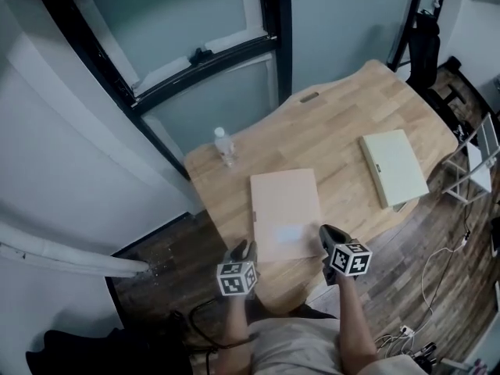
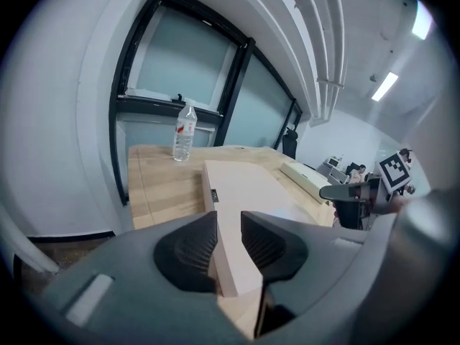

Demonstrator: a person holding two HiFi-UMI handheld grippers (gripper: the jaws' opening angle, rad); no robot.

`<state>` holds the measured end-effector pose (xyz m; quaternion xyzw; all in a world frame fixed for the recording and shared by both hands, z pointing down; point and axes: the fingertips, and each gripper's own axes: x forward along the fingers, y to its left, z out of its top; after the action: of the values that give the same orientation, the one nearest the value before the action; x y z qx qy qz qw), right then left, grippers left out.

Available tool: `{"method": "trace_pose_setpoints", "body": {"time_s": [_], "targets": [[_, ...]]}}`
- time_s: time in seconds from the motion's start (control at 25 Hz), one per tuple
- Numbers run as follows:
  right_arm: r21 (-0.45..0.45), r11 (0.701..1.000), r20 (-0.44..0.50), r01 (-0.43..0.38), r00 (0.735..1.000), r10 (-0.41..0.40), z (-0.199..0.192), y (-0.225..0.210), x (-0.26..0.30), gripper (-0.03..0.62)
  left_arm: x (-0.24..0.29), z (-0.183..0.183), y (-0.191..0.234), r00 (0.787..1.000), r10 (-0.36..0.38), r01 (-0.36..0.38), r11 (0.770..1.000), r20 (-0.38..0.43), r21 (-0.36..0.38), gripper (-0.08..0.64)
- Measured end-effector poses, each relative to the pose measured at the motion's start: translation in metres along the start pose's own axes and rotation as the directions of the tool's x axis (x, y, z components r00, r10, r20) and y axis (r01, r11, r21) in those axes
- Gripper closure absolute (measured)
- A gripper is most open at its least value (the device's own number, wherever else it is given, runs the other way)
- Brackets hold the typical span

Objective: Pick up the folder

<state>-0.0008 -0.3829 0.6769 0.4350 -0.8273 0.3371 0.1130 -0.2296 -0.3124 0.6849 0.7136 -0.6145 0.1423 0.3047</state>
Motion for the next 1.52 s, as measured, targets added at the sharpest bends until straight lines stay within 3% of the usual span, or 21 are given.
{"method": "trace_pose_setpoints", "body": {"time_s": [0.28,0.48,0.6,1.12,1.36,1.52], "targets": [[0.026,0.998,-0.013,0.060,0.998,-0.060,-0.011,-0.011,0.012,0.485,0.035,-0.013,0.002,0.990,-0.118,0.114,0.991,-0.073,-0.067,0.356],[0.058,0.997,-0.025,0.043,0.999,-0.041,-0.016,-0.009,0.027,0.327,0.052,-0.018,0.007,0.978,-0.176,0.162,0.979,-0.111,-0.125,0.305],[0.064,0.997,-0.046,0.041,0.998,-0.038,-0.021,-0.012,0.033,0.288,0.061,-0.022,0.005,0.969,-0.213,0.191,0.967,-0.125,-0.169,0.305],[0.139,0.990,-0.168,0.038,0.986,-0.014,-0.049,-0.033,0.057,0.250,0.093,-0.040,-0.008,0.930,-0.302,0.242,0.932,-0.209,-0.269,0.218],[0.209,0.977,-0.141,0.028,0.990,0.002,-0.059,-0.033,0.067,0.241,0.098,-0.040,-0.005,0.929,-0.305,0.240,0.929,-0.212,-0.283,0.212],[0.178,0.983,-0.138,0.054,0.990,-0.029,-0.059,-0.032,0.068,0.241,0.100,-0.037,-0.006,0.948,-0.256,0.202,0.944,-0.189,-0.261,0.213]]}}
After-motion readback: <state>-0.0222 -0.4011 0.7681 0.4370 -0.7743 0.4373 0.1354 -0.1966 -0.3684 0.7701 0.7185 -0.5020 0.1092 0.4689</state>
